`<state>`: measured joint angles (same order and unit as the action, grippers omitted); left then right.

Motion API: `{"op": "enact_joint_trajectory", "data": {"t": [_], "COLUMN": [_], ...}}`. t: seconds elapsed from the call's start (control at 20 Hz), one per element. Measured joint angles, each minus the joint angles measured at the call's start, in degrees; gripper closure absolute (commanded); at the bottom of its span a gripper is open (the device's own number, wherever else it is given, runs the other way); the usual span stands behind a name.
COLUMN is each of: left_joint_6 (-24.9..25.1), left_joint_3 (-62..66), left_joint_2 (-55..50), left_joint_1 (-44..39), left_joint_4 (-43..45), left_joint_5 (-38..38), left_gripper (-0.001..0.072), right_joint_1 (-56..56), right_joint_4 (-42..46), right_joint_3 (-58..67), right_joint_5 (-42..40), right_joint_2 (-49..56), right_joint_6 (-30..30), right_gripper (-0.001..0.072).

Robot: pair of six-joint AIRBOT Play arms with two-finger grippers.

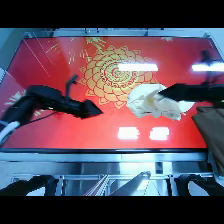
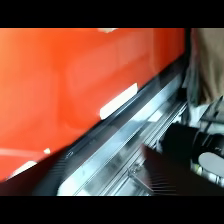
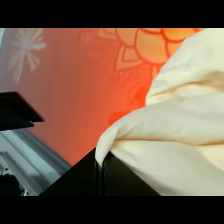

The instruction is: Fold the shirts.

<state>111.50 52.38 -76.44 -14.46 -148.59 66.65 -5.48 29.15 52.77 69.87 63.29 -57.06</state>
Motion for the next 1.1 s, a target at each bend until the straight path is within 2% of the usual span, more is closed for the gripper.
{"op": "enact_joint_trajectory", "data": {"t": [0.05, 0.1, 0.25, 0.35, 0.5, 0.7, 0.9, 0.95, 1.1], "left_joint_6": [0.1, 0.2, 0.4, 0.3, -1.9, -5.8, -7.6, -7.8, -8.2], "left_joint_3": [0.9, 2.2, 7.8, 12.3, 19.3, 29.2, 36.6, 37.7, 39.8], "left_joint_2": [-2.5, -4.9, -11.7, -15.8, -22.0, -29.9, -36.0, -37.0, -38.5], "left_joint_1": [-2.1, -4.0, -8.2, -10.3, -12.9, -15.1, -14.8, -14.2, -11.3], "left_joint_4": [0.0, -0.1, -0.1, -0.2, -0.2, -0.2, 1.1, 1.7, 2.7], "left_joint_5": [-1.0, -1.7, -2.9, -3.8, -5.6, -6.4, 0.2, 2.3, 8.1], "left_gripper": [-0.0002, -0.0001, -0.0001, 0.0, 0.0, -0.0001, -0.0002, -0.0001, -0.0001], "right_joint_1": [2.9, 5.6, 8.8, 7.0, -0.9, -17.0, -31.6, -34.5, -39.5], "right_joint_4": [0.2, 0.3, 0.9, 1.2, 1.6, 2.6, 4.6, 5.0, 5.5], "right_joint_3": [-0.5, -0.8, -1.3, -1.4, -1.5, -1.5, -1.1, -0.5, 2.6], "right_joint_5": [-0.7, -1.3, -2.8, -2.8, -2.5, -1.7, -4.7, -5.3, -6.1], "right_joint_2": [1.4, 3.0, 6.1, 6.6, 5.8, 5.1, 8.1, 10.0, 17.5], "right_joint_6": [0.0, 0.0, 0.0, 0.0, 0.0, 0.0, 0.0, 0.0, 0.1], "right_gripper": [0.0363, 0.027, 0.0272, 0.0272, 0.0271, 0.0271, 0.0265, 0.0206, 0.0193]}}
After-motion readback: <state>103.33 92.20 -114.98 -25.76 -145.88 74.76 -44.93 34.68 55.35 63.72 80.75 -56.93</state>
